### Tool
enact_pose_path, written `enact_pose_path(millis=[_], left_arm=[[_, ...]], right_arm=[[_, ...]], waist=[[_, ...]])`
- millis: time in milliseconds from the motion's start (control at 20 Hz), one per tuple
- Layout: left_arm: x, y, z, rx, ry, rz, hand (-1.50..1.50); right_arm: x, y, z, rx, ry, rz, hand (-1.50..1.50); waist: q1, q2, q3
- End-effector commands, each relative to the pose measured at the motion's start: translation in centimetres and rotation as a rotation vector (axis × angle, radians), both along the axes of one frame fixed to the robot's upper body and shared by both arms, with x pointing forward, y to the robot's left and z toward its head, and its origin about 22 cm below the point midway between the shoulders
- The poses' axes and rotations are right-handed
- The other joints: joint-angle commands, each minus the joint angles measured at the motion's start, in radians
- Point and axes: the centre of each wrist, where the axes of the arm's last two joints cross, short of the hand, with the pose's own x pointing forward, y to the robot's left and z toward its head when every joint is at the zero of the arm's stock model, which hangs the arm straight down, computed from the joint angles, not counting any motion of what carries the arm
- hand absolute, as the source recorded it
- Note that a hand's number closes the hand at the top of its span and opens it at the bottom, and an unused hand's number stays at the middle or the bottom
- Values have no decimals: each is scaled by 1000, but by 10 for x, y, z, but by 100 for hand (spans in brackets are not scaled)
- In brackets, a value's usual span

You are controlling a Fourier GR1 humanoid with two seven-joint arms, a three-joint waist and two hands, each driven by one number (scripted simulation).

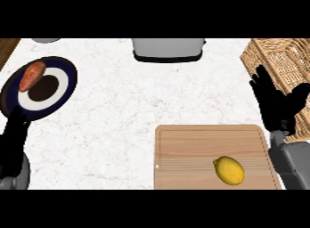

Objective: Pick the lemon from the cutting board and place it in the basket

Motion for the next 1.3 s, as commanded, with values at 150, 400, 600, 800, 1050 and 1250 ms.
enact_pose_path(millis=[150,400,600,800,1050,1250], left_arm=[[27,-16,24,36,-63,-205,0],[36,-40,28,-14,-72,-339,0],[46,-25,32,-26,-40,-311,0],[40,1,27,-30,-16,-304,0],[46,1,26,-26,-32,-325,0],[54,2,35,-18,-24,-315,0]], right_arm=[[21,83,60,257,-304,667,150],[-7,147,119,50,-658,1349,-150],[-54,154,90,145,-809,1562,-150],[-105,109,84,31,-855,1547,-150],[-104,68,134,-372,-717,1584,-150],[-97,59,193,-778,-800,1388,-150]], waist=[[44,11,-3],[70,-7,-6],[-25,-2,-7],[-38,-9,-11],[-30,-8,-13],[-31,-13,-15]])
